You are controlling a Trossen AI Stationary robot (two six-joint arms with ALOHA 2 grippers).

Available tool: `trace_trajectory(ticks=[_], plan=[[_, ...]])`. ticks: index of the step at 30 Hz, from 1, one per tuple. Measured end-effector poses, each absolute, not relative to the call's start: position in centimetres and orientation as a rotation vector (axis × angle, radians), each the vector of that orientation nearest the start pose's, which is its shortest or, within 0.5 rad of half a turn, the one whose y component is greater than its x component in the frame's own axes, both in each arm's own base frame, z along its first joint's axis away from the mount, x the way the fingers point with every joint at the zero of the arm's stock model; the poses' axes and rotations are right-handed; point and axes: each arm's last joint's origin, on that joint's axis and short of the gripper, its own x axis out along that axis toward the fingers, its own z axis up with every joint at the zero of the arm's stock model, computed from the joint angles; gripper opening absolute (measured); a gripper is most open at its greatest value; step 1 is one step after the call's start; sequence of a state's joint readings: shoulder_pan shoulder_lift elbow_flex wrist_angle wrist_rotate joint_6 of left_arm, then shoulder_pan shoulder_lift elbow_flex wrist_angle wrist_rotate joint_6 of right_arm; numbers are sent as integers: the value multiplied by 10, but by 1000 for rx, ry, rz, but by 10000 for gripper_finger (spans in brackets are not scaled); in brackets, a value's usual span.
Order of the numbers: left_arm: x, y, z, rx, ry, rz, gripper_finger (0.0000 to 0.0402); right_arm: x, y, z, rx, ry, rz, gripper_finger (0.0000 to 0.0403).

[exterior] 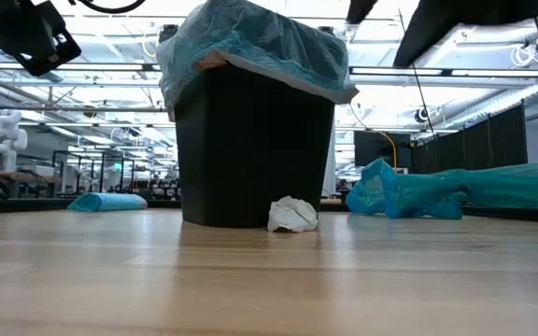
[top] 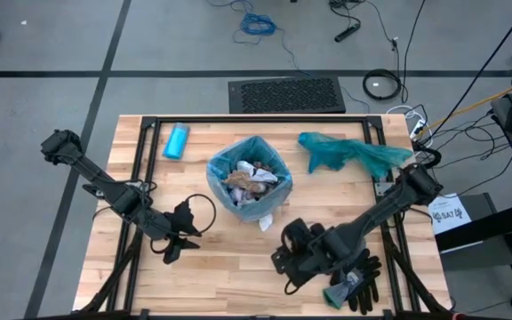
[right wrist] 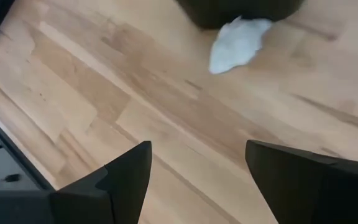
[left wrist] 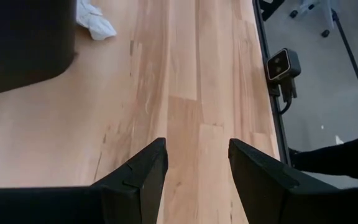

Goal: Place trash/remove bag and relplace
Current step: Put the white paper trash into the trash bag

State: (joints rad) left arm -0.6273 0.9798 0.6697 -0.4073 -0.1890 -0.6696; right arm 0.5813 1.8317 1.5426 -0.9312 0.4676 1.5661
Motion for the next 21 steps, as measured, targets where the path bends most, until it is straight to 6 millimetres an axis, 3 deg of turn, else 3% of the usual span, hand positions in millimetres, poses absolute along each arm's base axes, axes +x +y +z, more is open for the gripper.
trace_trajectory(ticks=[4,10,14,21], plan=[[163,-111,242,-354,766,-177,176,326,182,222,823,790,-657,254],[163,-111,242,-376,772,-166,176,333,149,184,738,776,-645,254],[163,-111,242,-377,772,-166,176,337,130,167,677,743,-630,254],[162,-111,242,-376,772,-166,176,348,107,154,518,686,-598,254]])
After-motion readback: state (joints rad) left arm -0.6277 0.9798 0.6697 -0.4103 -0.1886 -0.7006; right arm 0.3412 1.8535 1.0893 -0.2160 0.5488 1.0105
